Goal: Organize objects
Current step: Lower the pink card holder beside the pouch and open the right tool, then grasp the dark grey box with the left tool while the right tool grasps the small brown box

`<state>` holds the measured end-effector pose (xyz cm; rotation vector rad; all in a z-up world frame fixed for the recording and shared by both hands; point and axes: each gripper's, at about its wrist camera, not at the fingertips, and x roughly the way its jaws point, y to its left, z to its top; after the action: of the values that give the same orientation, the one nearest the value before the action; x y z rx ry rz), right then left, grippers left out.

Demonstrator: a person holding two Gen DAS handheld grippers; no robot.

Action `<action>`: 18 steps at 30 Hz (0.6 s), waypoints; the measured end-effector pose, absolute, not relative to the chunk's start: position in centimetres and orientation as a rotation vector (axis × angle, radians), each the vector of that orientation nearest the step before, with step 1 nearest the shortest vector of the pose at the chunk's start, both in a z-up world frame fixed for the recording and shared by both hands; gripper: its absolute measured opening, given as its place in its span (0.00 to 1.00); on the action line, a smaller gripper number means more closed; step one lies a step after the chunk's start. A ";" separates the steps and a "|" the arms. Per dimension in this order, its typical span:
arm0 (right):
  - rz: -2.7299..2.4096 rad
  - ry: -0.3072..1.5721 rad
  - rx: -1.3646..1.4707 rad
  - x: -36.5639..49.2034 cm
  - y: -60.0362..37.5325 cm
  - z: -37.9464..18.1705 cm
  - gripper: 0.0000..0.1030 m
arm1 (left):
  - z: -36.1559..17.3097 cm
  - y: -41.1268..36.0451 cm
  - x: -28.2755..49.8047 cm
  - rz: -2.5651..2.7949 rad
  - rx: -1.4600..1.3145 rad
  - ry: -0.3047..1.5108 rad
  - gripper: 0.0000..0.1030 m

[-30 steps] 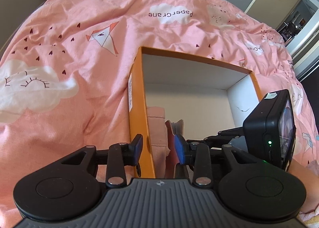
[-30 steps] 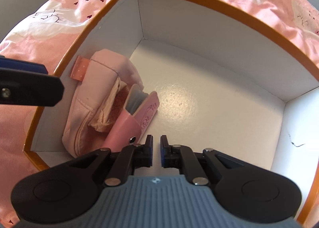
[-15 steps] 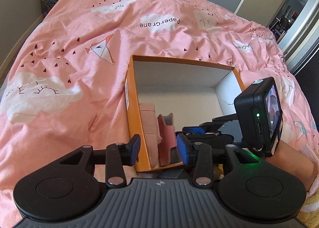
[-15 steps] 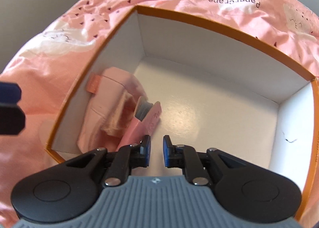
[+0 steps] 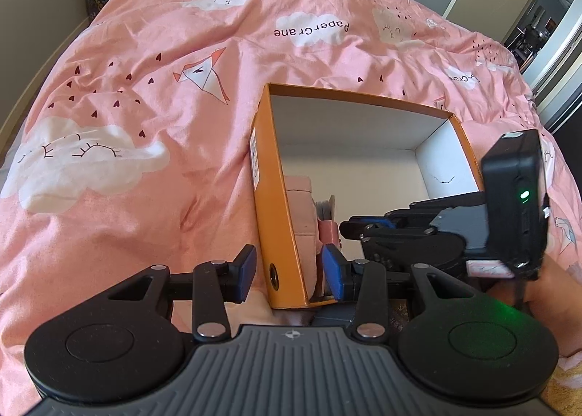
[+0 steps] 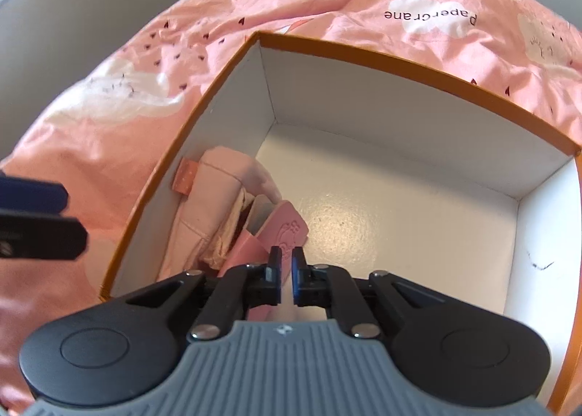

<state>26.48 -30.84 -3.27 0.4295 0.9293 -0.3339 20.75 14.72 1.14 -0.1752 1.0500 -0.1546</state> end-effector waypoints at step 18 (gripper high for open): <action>-0.333 0.803 0.687 24.2 -32.9 -3.1 0.22 | -0.1 14.3 19.8 -0.139 -0.304 0.976 0.45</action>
<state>24.19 -32.90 -3.05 0.6870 0.8028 -0.3332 19.75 14.33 -0.15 -0.3041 0.9755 -0.1395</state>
